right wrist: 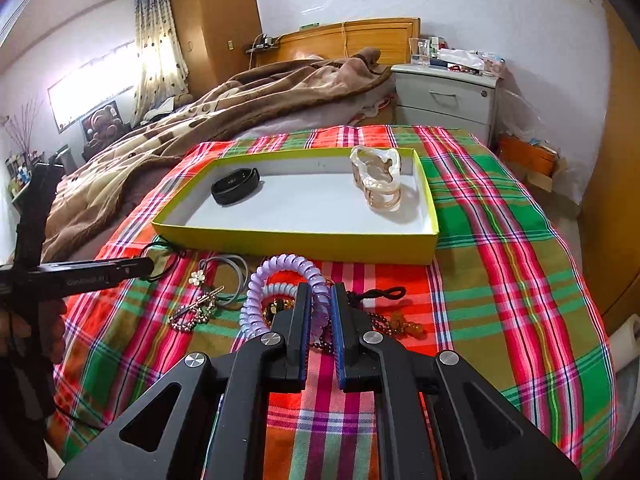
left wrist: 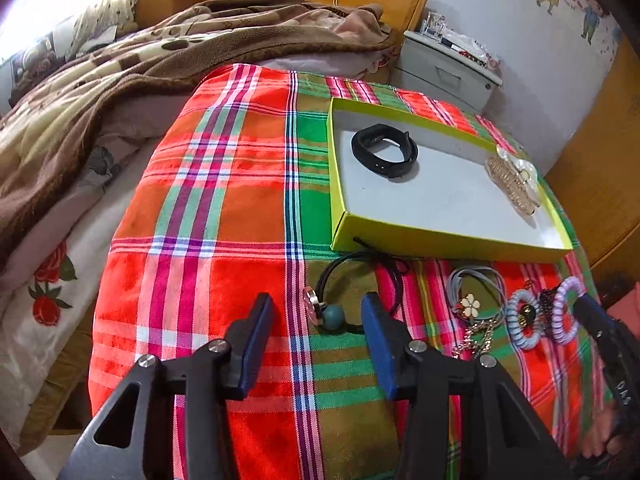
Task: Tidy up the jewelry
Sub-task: 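Grasp the lavender coil hair tie with the right gripper, then grasp the black cord hair tie with green bead using left gripper while right lifts coil, then carry both hair ties into the white box and open both grippers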
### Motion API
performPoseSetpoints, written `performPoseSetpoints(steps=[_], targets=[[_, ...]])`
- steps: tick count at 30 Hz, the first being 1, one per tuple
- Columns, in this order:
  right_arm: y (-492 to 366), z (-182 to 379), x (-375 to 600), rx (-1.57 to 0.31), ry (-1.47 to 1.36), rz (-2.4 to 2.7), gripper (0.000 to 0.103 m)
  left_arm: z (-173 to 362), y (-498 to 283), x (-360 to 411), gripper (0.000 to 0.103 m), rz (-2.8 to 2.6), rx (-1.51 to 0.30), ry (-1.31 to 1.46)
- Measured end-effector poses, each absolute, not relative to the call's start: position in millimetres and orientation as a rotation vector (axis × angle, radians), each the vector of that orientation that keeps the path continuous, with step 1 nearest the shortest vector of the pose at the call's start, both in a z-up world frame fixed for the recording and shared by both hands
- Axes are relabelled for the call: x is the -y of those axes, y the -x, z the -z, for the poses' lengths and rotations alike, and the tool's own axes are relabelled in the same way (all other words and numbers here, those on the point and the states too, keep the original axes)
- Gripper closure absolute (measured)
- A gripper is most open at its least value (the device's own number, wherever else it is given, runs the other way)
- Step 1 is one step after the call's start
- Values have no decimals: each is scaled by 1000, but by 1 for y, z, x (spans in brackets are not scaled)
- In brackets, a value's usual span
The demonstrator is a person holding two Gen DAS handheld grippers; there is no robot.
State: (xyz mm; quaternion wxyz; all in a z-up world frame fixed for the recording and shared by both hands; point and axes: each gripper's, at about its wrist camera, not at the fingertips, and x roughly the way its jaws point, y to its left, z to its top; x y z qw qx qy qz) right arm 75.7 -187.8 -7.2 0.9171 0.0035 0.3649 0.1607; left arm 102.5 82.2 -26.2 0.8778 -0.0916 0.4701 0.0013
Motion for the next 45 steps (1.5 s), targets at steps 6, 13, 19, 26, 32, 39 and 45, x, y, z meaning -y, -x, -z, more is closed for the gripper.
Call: performPoseSetpoints(steps=[6,13,19,26,32,39,45], targets=[[-76,5,190,-740,-21,-328,93,27,-102,-80,70,-25,-972,178],[-75,5,194,-738,-32,-329,93,27,-99,-80,85,-34,-974,180],[-74,3,197,-730,-42,-324,93,24,-95,-79,85,-13,-968,195],[-70,-2,198,-717,-45,-318,93,15,-88,-78,85,-9,-945,201],[-68,-6,198,-704,-48,-311,93,3,-82,-77,85,11,-913,206],[-70,-16,198,-685,-53,-303,93,-15,-79,-74,85,30,-873,202],[-82,-30,197,-662,-58,-303,93,-30,-87,-73,85,47,-846,203]])
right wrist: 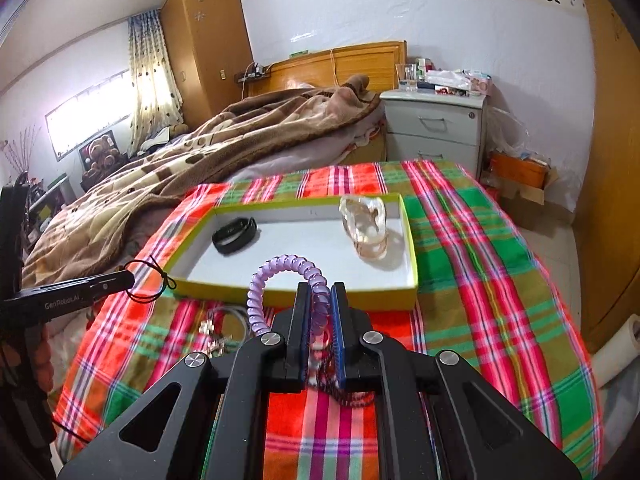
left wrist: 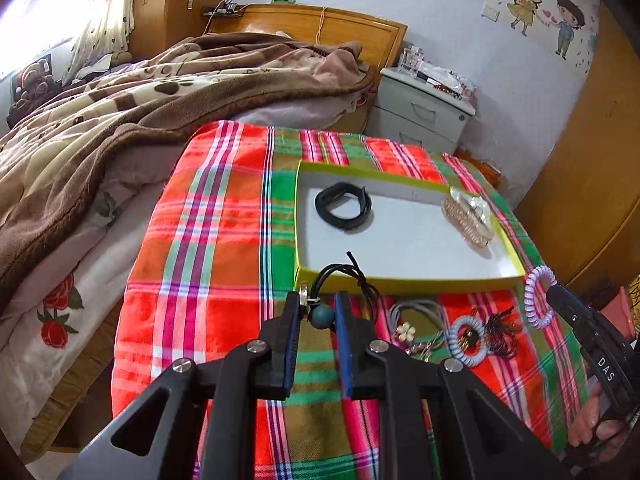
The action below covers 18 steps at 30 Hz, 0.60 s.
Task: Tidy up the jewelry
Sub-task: 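Carry both hair ties into the white box and open both grippers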
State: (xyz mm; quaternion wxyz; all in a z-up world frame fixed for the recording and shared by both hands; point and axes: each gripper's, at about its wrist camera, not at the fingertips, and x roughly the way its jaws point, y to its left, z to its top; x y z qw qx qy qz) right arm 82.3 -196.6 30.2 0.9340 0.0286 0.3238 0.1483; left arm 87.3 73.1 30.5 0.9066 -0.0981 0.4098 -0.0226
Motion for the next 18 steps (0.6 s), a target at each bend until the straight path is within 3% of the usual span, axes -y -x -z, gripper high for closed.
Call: performPoseSetpoints(steps=[18], targets=[[-177,-35,164,-729,-40,-320,93,-35,-142,-55,85,87,-865,204]])
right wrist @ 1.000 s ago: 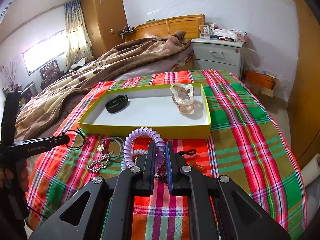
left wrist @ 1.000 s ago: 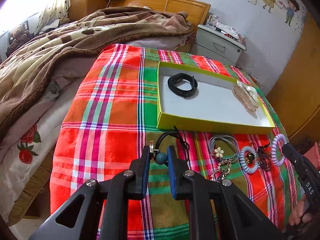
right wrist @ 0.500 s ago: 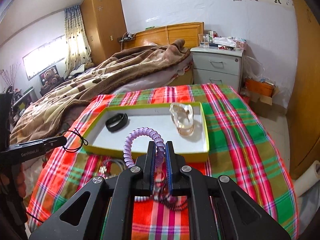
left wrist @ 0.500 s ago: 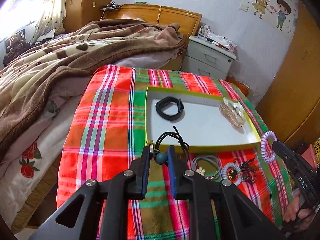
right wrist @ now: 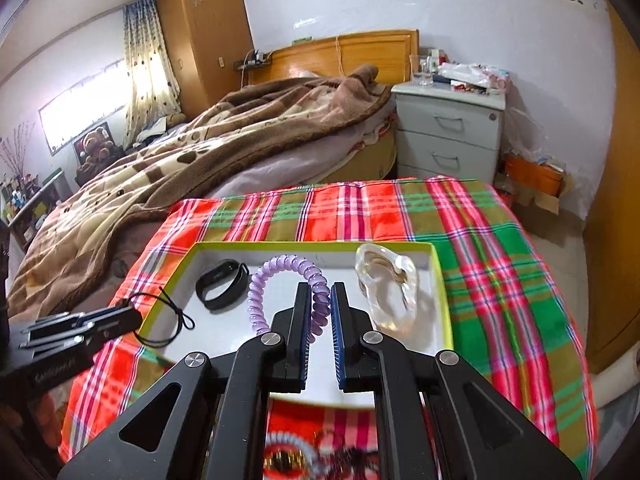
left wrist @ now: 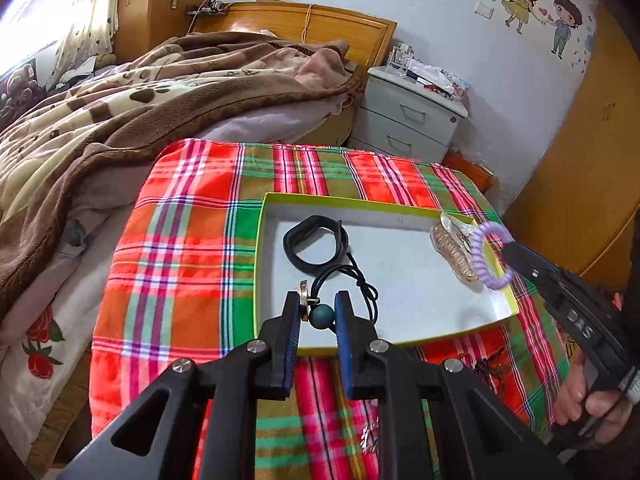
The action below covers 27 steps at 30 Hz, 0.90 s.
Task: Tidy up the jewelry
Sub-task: 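Carry both hair ties into the white box and open both grippers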
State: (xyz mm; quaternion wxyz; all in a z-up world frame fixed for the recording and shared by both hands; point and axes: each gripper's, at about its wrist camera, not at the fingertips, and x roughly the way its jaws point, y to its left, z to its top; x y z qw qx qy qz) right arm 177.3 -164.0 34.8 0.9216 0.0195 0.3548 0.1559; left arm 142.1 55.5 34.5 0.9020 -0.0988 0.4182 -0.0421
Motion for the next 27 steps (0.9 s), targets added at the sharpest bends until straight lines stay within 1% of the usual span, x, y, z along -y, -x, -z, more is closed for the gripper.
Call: performPoseSetpoints(steps=[13,27], targets=[[-230,-5,135,-855,-10,-344,93,-10,-176,-47,85,69,-930,203],[-256,19,116,-942,46,-327,93,13,-189,-51,85,29,-986,181]])
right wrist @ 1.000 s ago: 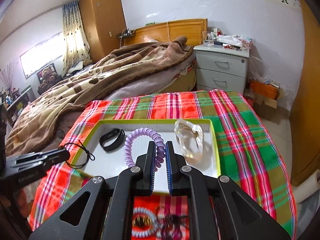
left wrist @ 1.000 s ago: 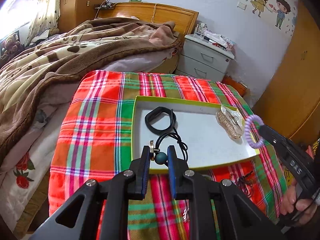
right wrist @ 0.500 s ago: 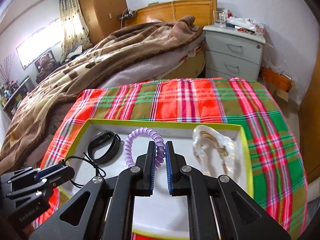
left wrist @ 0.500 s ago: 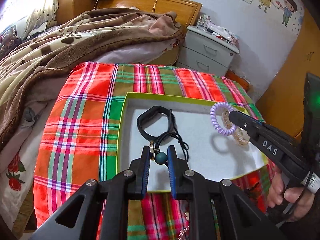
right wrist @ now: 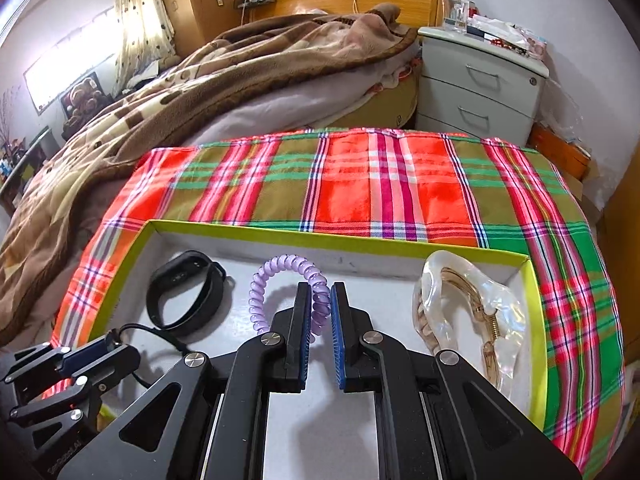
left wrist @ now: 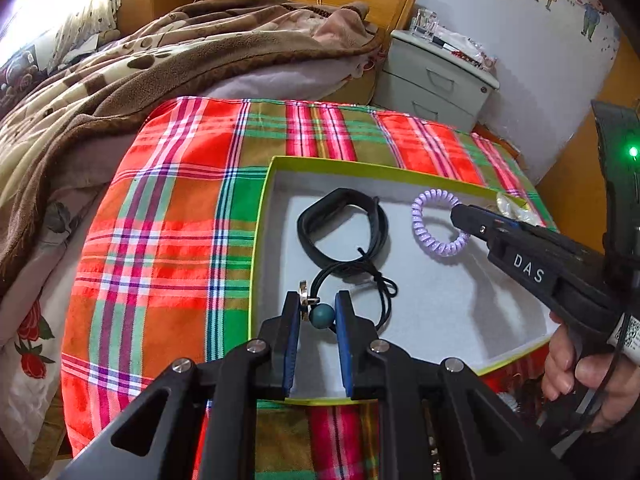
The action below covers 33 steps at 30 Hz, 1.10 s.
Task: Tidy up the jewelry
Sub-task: 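Carry both hair ties into the white box and open both grippers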
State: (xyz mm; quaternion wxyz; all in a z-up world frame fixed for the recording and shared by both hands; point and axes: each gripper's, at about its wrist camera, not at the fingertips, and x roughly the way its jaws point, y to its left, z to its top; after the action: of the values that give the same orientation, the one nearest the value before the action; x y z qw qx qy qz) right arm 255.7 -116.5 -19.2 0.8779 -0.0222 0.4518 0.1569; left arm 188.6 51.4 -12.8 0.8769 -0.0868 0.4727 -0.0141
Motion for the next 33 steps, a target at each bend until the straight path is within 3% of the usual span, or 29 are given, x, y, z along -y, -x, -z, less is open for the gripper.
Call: performPoseSetpoints(steps=[13,21,33], targets=[[-260,25,114,-957,65,-313,93,15,-187,-51,84,13,-992,165],[-259,26,114,-960,65,-314,93,13,-188,-51,78,25,-992,171],[-252,17,116,-939,44,-325,78,8,-182,-51,72,39,-976,188]])
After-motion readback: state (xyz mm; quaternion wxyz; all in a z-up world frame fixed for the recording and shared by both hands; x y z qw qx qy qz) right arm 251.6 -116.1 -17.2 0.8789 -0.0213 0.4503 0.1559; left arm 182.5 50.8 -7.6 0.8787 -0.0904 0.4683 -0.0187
